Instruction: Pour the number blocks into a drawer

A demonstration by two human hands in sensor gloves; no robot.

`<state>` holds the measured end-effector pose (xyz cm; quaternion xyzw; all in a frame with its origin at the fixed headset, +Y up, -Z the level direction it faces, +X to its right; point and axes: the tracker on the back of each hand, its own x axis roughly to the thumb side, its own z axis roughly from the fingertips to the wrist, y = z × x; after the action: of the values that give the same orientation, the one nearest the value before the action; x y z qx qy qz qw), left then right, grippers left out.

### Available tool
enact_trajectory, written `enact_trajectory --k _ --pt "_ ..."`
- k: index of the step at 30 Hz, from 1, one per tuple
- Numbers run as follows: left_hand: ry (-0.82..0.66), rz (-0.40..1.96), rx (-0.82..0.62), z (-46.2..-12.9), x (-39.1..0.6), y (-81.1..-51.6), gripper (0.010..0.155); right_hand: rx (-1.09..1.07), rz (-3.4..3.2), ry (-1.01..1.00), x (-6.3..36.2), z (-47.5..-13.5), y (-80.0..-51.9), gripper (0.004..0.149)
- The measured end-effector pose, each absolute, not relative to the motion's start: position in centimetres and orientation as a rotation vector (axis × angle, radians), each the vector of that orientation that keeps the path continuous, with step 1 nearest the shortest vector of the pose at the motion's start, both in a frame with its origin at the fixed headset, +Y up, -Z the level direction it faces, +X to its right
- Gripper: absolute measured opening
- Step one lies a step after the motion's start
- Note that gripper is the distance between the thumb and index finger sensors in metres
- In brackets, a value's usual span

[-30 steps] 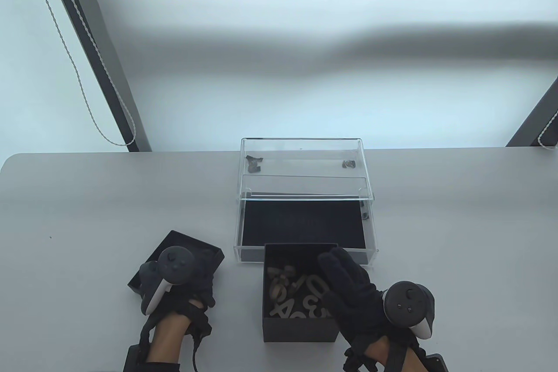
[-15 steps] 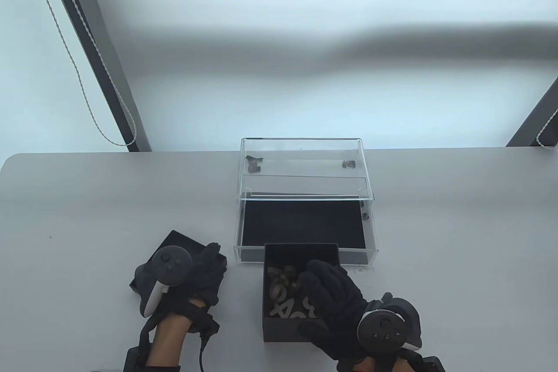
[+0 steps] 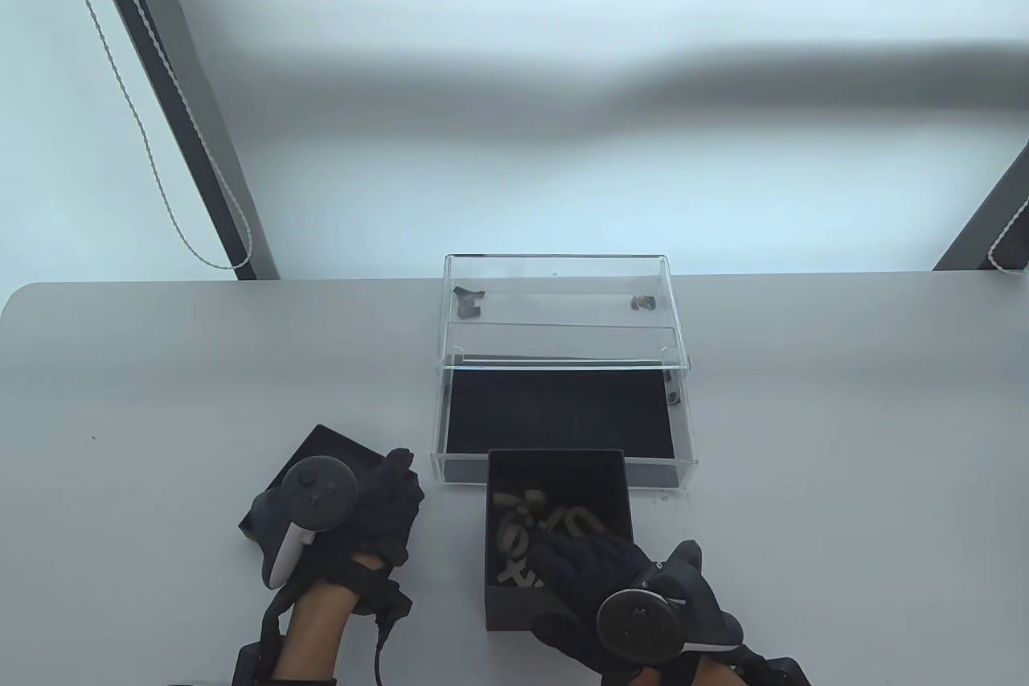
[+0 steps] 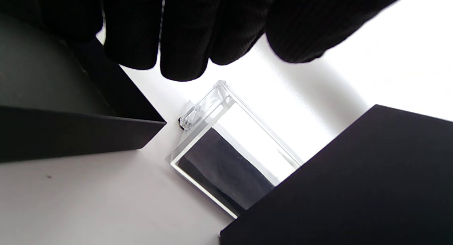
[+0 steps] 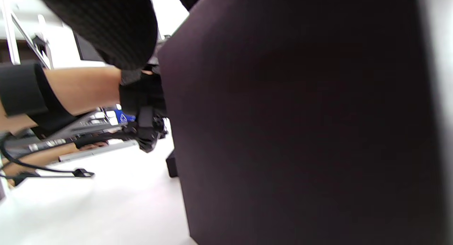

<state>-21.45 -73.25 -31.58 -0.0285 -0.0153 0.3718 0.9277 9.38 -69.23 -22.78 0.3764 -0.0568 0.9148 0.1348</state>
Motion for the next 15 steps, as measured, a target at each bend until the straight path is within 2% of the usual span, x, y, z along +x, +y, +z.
enact_trajectory --k 15 --pt "-0.036 0.777 -0.058 -31.35 -21.22 -73.29 0.065 1.080 2.807 -0.207 8.43 -22.82 -69.16 0.050"
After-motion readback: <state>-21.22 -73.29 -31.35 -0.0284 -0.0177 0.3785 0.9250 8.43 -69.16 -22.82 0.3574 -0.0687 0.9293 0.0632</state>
